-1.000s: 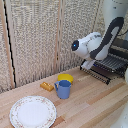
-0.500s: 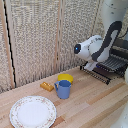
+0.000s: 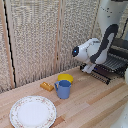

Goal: Position your gripper near the tray handle while precisely lining it up. Firmly yet gently grip the handle, ensuring a strong hold. Slide the tray into the oven in a steady manner until it's entirely inside. Relinquish the handle as it sits within the oven and extract your gripper with care.

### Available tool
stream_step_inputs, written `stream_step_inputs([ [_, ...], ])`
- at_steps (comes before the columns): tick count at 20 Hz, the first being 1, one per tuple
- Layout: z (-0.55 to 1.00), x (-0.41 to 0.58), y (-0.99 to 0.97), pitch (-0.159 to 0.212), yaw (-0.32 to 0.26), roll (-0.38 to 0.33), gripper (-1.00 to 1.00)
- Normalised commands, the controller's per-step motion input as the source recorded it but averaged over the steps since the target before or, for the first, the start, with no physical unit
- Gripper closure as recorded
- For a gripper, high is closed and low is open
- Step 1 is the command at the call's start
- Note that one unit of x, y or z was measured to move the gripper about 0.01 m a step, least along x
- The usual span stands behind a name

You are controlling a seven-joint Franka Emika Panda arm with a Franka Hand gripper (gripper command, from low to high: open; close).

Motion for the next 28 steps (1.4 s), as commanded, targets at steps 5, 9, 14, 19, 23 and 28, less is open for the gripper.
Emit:
stream_step_inputs([
  [5, 0.13, -0.024, -0.25, 0.0, 0.036, 0.01, 1.0],
  [9, 0.07, -0.011, 0.0, 0.0, 0.038, -0.035, 1.0],
  [14, 0.08, -0.002, -0.08, 0.0, 0.047, -0.027, 1.0],
  [19, 0.18, -0.077, -0.49, 0.001, 0.103, 0.014, 1.0],
  [23, 0.22, -0.133, -0.58, 0.001, 0.151, 0.038, 1.0],
  [28, 0.38, -0.089, -0.62, 0.0, 0.117, 0.066, 1.0],
])
